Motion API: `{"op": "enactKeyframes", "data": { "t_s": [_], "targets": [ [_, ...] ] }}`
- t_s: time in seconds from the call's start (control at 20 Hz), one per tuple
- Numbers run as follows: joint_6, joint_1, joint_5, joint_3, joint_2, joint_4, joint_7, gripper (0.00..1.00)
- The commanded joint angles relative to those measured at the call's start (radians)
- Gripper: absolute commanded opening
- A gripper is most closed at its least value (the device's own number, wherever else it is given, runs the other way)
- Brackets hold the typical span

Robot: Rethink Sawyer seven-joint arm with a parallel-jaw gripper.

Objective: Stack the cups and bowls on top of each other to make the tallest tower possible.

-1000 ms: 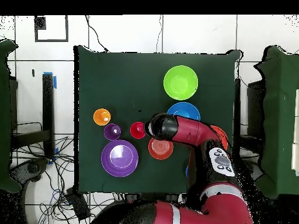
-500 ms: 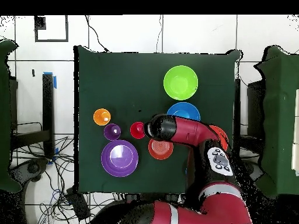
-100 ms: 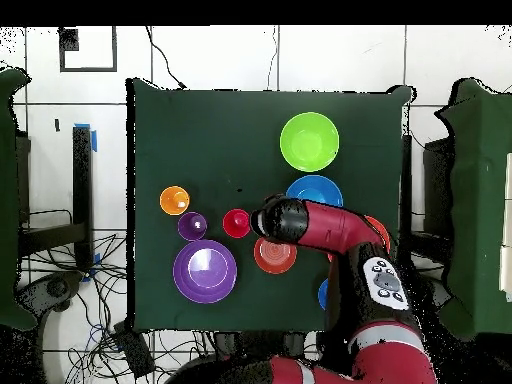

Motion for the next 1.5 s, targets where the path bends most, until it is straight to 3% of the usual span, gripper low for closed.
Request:
{"op": "enactKeyframes", "data": {
  "t_s": [0.05,0.35,0.7,0.95,1.5],
  "targets": [
    [0.101,-0.008,-0.132,0.070,-0.053,0.038,-0.236,1.00],
    [0.104,-0.008,-0.157,0.068,-0.086,0.073,-0.192,1.00],
    [0.000,0.017,-0.232,0.053,-0.034,0.128,-0.139,1.00],
    [-0.089,0.022,-0.224,0.043,0.008,0.164,-0.040,1.00],
    [-0.178,0.065,-0.232,-0.021,0.089,0.161,0.003,1.00]
  ]
}}
